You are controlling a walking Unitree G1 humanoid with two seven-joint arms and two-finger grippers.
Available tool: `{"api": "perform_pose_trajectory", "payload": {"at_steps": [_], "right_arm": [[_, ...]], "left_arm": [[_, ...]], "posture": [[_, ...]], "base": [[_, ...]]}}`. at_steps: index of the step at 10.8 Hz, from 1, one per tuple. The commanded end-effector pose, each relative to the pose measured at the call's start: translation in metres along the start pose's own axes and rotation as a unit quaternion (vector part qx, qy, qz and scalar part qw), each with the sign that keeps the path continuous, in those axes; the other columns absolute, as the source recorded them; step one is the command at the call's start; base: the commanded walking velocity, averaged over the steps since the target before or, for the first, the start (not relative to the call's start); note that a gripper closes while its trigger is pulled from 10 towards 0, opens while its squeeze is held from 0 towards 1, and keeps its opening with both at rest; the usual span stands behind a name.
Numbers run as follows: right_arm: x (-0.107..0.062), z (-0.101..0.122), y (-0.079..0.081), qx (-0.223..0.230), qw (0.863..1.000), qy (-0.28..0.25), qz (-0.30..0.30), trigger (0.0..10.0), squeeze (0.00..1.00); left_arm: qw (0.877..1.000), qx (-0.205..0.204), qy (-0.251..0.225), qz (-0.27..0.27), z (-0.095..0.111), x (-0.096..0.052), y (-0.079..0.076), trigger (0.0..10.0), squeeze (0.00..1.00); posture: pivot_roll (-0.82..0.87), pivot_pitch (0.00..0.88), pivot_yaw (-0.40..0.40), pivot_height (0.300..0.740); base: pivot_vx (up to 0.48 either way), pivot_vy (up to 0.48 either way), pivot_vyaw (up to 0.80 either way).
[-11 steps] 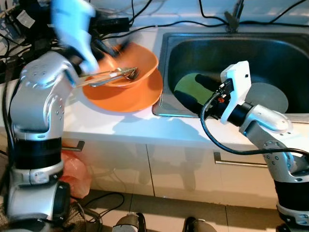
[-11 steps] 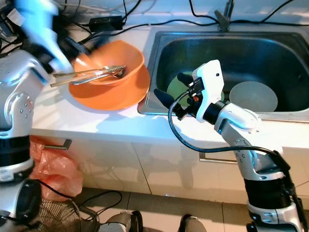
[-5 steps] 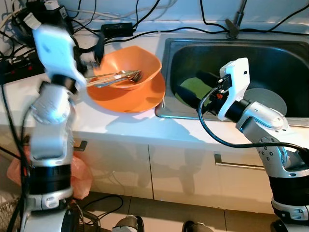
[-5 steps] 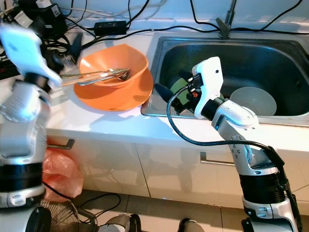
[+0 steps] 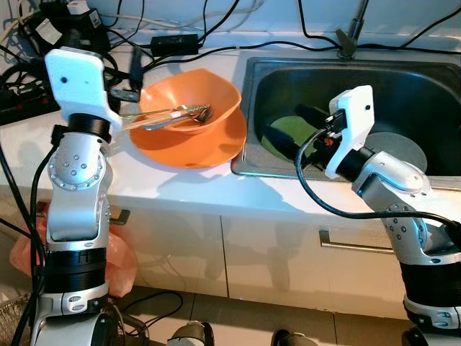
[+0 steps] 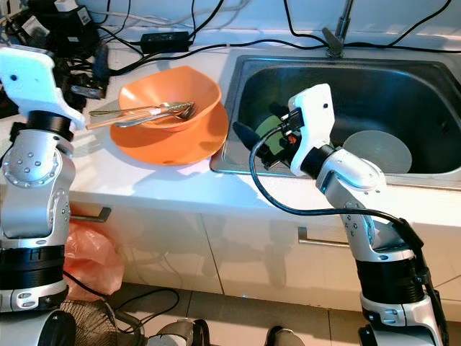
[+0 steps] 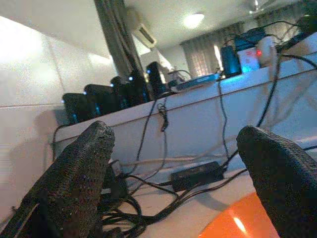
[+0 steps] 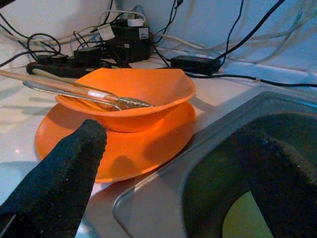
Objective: Kitchen organization
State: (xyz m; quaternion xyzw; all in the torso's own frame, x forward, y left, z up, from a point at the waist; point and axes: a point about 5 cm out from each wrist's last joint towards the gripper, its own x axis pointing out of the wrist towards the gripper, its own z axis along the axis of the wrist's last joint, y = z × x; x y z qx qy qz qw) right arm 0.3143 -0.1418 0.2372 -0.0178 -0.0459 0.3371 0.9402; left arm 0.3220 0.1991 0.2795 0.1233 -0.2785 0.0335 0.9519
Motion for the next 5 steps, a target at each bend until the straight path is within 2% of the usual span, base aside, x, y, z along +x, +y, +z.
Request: {"api": "perform_pose_trajectory", "payload": {"at_steps": [1, 3, 5], "right_arm": [[0.0, 0.003, -0.001, -0.003, 1.0, -0.007, -0.007, 10.0, 0.0], [0.0, 0.004, -0.001, -0.002, 1.0, -0.008, -0.007, 10.0, 0.0], [-0.001, 0.002, 0.001, 0.0, 1.0, -0.004, -0.002, 10.0, 0.0]], "left_arm": [[1.0, 0.011, 0.01, 0.025, -0.005, -0.002, 0.008, 10.0, 0.0], [0.998, -0.011, 0.046, 0.051, -0.017, -0.007, 0.008, 10.0, 0.0], [0.996, -0.044, 0.071, 0.03, -0.026, -0.012, -0.005, 10.0, 0.0]], "posture": [[0.04, 0.122, 0.079, 0.74], [0.04, 0.125, 0.083, 0.74], [0.04, 0.125, 0.086, 0.74]], "base": [[0.0, 0.0, 0.0], [0.0, 0.0, 0.0], [0.0, 0.0, 0.0]]}}
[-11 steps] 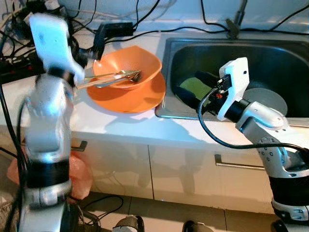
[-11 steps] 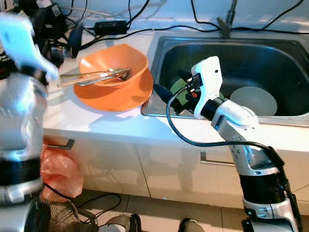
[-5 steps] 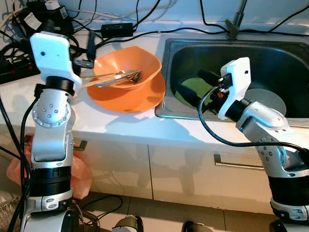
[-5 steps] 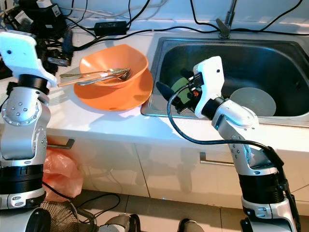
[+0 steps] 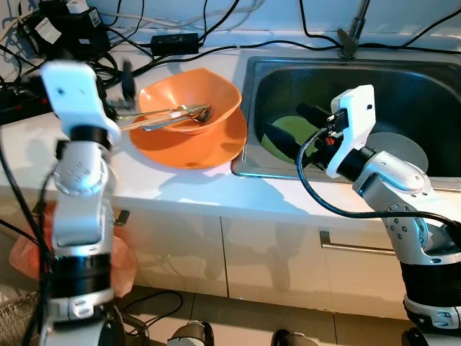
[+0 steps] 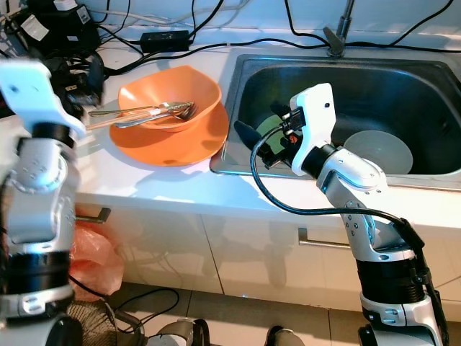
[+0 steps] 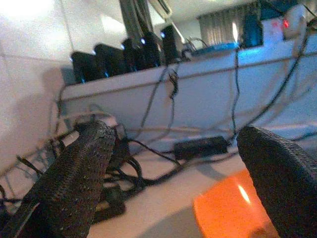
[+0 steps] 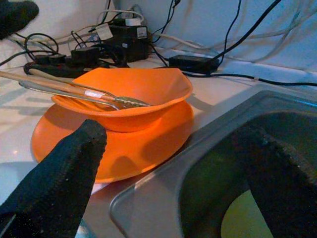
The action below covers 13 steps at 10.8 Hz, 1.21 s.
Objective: Kitchen organization
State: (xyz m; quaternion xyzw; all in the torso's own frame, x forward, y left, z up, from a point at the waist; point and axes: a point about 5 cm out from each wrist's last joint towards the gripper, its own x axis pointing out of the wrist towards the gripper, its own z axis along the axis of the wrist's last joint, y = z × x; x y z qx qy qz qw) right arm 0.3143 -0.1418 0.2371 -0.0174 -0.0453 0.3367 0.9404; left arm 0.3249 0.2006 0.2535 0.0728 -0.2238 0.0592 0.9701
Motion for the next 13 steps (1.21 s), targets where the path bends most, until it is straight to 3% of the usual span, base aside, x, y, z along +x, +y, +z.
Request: {"api": "perform_pose_trajectory", "payload": {"at_steps": [1, 2, 4, 6, 8, 13], "right_arm": [[-0.001, 0.001, 0.003, 0.001, 1.0, -0.002, 0.007, 10.0, 0.0], [-0.001, 0.001, 0.003, 0.001, 1.0, -0.001, 0.009, 10.0, 0.0], [-0.004, -0.003, 0.01, 0.0, 0.999, 0.014, 0.044, 10.0, 0.0], [-0.003, -0.005, 0.01, 0.001, 0.999, 0.017, 0.045, 10.0, 0.0], [-0.002, -0.005, 0.01, 0.001, 0.999, 0.017, 0.047, 10.0, 0.0], [-0.002, -0.007, 0.01, 0.003, 0.999, 0.018, 0.044, 10.0, 0.0]], "left_arm": [[1.0, -0.002, 0.008, -0.021, -0.004, -0.003, -0.006, 10.0, 0.0], [1.0, -0.001, 0.008, -0.022, -0.004, -0.004, -0.006, 10.0, 0.0], [0.999, 0.007, 0.022, -0.034, -0.014, -0.02, -0.008, 10.0, 0.0], [0.998, 0.011, 0.021, -0.057, -0.017, -0.033, -0.019, 10.0, 0.0], [0.997, 0.022, 0.03, -0.061, -0.025, -0.043, -0.021, 10.0, 0.0], [0.991, 0.068, -0.004, -0.118, -0.024, -0.058, -0.034, 10.0, 0.0]], "posture": [[0.04, 0.126, 0.085, 0.74], [0.04, 0.126, 0.085, 0.74], [0.04, 0.126, 0.086, 0.74], [0.05, 0.124, 0.084, 0.74], [0.05, 0.123, 0.085, 0.74], [0.05, 0.123, 0.09, 0.74]], "base": [[0.0, 0.0, 0.0], [0.0, 0.0, 0.0], [0.0, 0.0, 0.0], [0.0, 0.0, 0.0], [0.0, 0.0, 0.0], [0.0, 0.0, 0.0]]}}
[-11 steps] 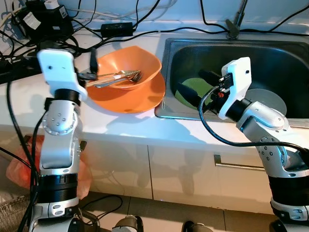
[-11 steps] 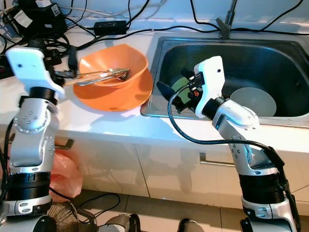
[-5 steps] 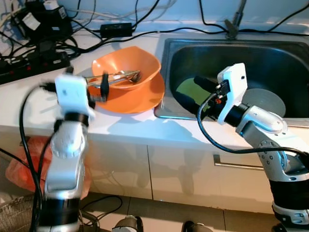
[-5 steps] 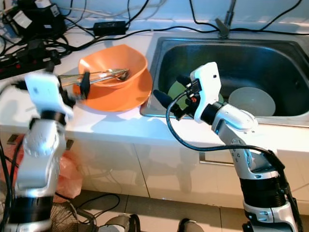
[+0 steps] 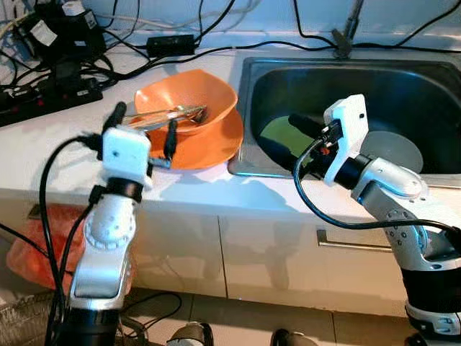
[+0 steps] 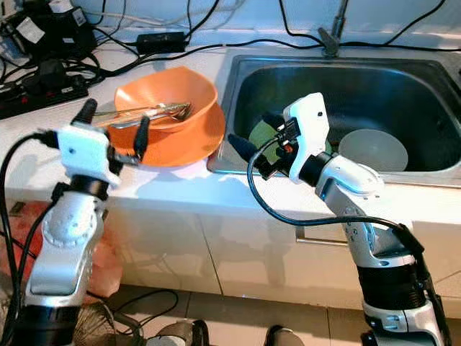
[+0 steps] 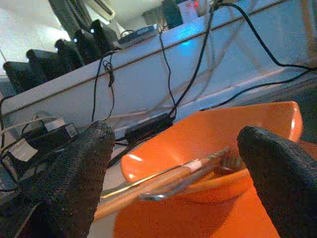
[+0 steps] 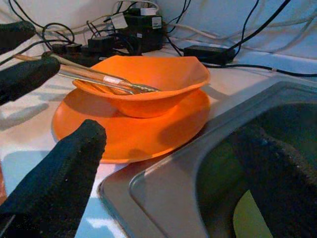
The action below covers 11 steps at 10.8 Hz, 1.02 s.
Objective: Kitchen organization
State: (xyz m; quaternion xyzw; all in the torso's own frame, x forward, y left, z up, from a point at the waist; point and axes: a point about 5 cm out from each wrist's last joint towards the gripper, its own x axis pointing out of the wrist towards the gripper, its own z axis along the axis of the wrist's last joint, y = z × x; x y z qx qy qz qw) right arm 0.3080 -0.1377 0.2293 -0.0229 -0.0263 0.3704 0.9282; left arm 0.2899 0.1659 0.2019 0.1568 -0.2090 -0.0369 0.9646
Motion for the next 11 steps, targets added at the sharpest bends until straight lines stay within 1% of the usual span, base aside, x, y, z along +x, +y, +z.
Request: {"api": "perform_pose_trajectory", "payload": {"at_steps": [1, 6, 11], "right_arm": [[0.0, 0.0, 0.002, 0.0, 1.0, -0.001, 0.008, 10.0, 0.0], [0.0, 0.0, 0.002, -0.001, 1.0, -0.001, 0.007, 10.0, 0.0], [0.0, 0.001, 0.003, 0.0, 1.0, -0.002, 0.007, 10.0, 0.0]], "left_arm": [[1.0, 0.011, -0.006, -0.007, 0.001, -0.002, 0.0, 10.0, 0.0], [1.0, 0.008, 0.024, -0.018, -0.016, -0.008, -0.002, 10.0, 0.0], [0.999, 0.016, 0.034, -0.009, -0.025, 0.0, 0.007, 10.0, 0.0]], "posture": [[0.05, 0.123, 0.09, 0.74], [0.04, 0.123, 0.09, 0.74], [0.04, 0.124, 0.091, 0.74]], "base": [[0.0, 0.0, 0.0], [0.0, 0.0, 0.0], [0.0, 0.0, 0.0]]}}
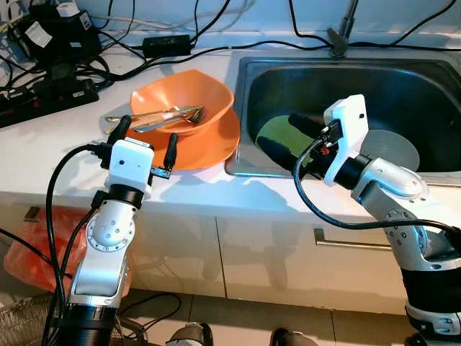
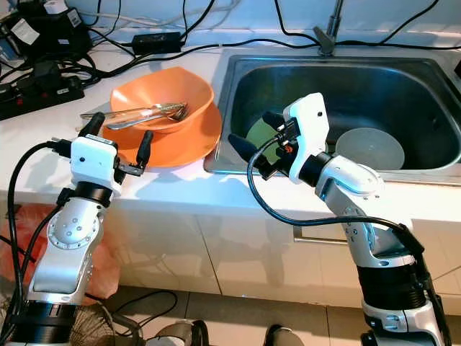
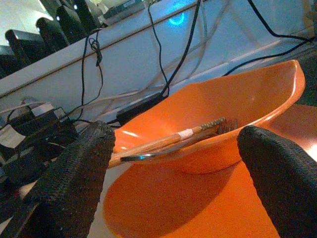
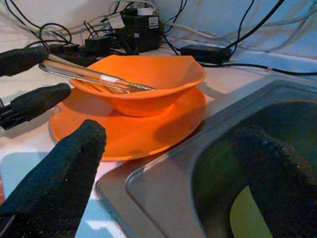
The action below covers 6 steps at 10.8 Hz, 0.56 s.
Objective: Kitchen organization
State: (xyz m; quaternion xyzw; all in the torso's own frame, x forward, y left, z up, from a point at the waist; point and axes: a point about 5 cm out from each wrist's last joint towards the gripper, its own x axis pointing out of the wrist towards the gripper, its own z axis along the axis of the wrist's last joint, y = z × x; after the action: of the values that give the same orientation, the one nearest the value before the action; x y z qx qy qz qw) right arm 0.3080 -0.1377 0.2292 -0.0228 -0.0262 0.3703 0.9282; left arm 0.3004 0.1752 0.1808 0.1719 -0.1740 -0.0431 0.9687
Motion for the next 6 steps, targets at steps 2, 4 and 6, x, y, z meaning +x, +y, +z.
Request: {"api": "perform_pose_trajectory", "payload": {"at_steps": [2, 4, 6], "right_arm": [[-0.001, 0.001, 0.007, 0.003, 1.0, -0.004, 0.021, 10.0, 0.0], [-0.003, 0.002, 0.011, 0.0, 0.999, -0.003, 0.043, 10.0, 0.0], [-0.006, 0.001, 0.014, -0.002, 0.998, 0.008, 0.063, 10.0, 0.0]], "left_arm": [[1.0, -0.001, -0.002, 0.003, -0.001, 0.006, 0.006, 10.0, 0.0], [1.0, -0.017, 0.001, -0.003, -0.002, 0.01, 0.005, 10.0, 0.0], [0.998, -0.068, 0.01, -0.012, -0.002, 0.018, 0.004, 10.0, 0.0]], "posture": [[0.04, 0.124, 0.093, 0.74], [0.03, 0.126, 0.09, 0.74], [0.03, 0.129, 0.088, 0.74]], "base": [[0.0, 0.0, 0.0], [0.0, 0.0, 0.0], [0.0, 0.0, 0.0]]}}
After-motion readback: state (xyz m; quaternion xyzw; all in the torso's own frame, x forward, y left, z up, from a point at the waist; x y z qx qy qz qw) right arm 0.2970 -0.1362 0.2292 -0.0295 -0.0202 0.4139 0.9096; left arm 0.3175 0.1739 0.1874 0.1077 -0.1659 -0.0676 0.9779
